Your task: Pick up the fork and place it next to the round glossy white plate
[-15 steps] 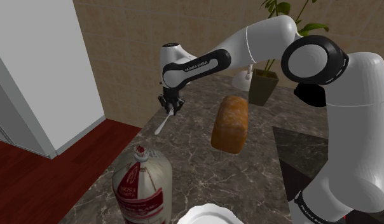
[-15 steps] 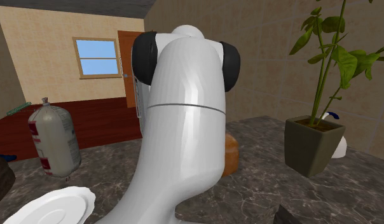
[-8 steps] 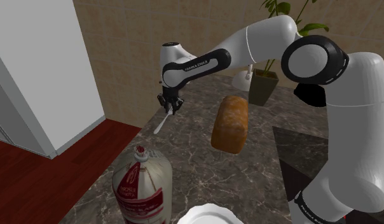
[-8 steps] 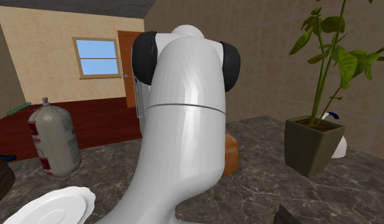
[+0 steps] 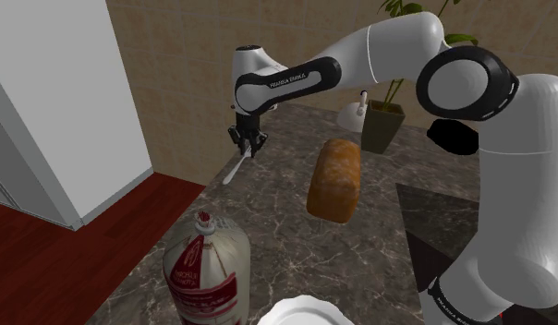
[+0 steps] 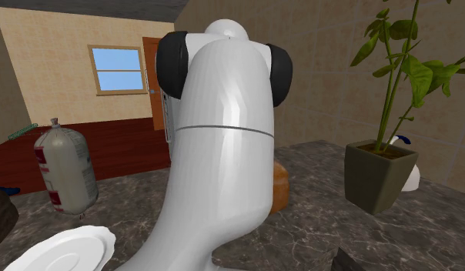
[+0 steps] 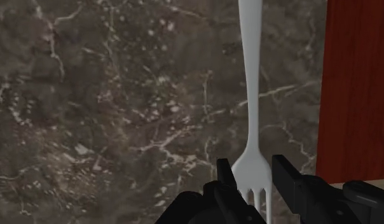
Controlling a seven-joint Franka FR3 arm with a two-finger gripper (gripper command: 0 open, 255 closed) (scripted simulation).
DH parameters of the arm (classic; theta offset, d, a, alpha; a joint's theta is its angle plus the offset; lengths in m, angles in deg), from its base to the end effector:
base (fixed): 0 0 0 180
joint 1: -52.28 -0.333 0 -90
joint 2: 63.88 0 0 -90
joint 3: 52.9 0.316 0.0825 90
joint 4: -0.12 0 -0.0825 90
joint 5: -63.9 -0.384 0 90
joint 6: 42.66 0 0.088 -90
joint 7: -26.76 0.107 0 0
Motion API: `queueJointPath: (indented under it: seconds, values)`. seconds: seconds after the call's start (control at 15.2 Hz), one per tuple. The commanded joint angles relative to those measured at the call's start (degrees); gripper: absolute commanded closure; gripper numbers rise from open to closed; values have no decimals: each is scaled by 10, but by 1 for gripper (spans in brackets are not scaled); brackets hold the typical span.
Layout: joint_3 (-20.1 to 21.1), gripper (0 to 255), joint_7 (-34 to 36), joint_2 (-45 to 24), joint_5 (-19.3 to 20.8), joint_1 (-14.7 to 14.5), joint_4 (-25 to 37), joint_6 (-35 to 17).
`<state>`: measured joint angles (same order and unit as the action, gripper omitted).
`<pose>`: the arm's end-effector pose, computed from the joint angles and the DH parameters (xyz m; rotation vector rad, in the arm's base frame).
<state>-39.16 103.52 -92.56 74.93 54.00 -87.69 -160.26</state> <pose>0.6859 0.1102 0.3758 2.6835 -1.5975 0.1033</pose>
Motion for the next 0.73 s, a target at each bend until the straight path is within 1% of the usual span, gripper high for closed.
queueJointPath:
  seconds: [0.0, 0.4, 0.66]
  values:
    - [1, 255, -1, 5, -2, 0, 7, 12]
    - [3, 255, -5, 17, -6, -1, 32, 48]
    - [16, 255, 19, 100, -18, -3, -93, 7]
